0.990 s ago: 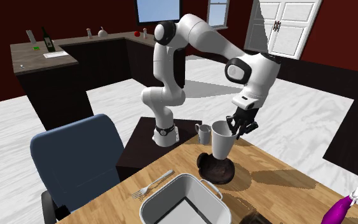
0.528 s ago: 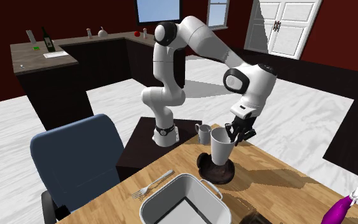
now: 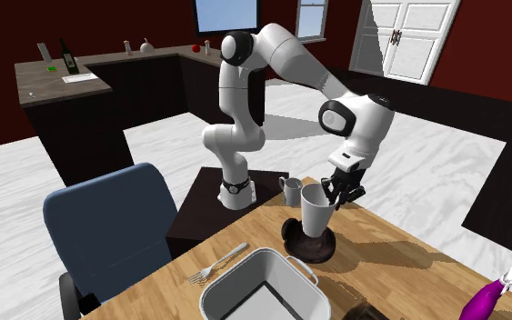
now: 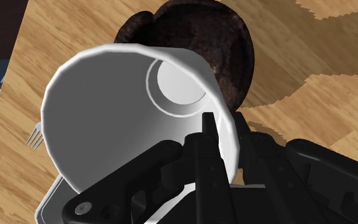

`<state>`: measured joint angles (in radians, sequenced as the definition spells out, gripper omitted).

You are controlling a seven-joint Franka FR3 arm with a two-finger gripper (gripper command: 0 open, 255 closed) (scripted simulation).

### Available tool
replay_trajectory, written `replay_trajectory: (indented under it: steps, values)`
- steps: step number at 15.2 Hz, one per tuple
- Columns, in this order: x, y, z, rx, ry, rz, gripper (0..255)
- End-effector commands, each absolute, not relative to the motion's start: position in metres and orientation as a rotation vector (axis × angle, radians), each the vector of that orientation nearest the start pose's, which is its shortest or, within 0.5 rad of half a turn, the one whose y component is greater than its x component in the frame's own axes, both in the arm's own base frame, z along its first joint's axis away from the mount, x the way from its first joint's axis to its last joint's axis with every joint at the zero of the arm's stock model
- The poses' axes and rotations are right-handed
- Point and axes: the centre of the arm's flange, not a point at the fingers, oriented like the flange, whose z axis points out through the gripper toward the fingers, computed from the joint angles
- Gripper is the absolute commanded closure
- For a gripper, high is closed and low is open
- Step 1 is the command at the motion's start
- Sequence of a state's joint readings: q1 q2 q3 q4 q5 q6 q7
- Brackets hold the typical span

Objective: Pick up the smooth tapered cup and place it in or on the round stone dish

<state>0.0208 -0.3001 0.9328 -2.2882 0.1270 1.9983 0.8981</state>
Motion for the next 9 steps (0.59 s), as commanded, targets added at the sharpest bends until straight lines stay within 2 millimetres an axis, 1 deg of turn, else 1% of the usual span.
replay_trajectory:
  steps: [1, 6, 9]
  values:
    - [0.260, 0.396, 0.414, -3.296, 0.062, -0.066, 0]
    - [0.260, 0.396, 0.414, -3.296, 0.063, -0.066, 0]
    - [0.258, 0.402, 0.453, -3.296, 0.062, -0.066, 0]
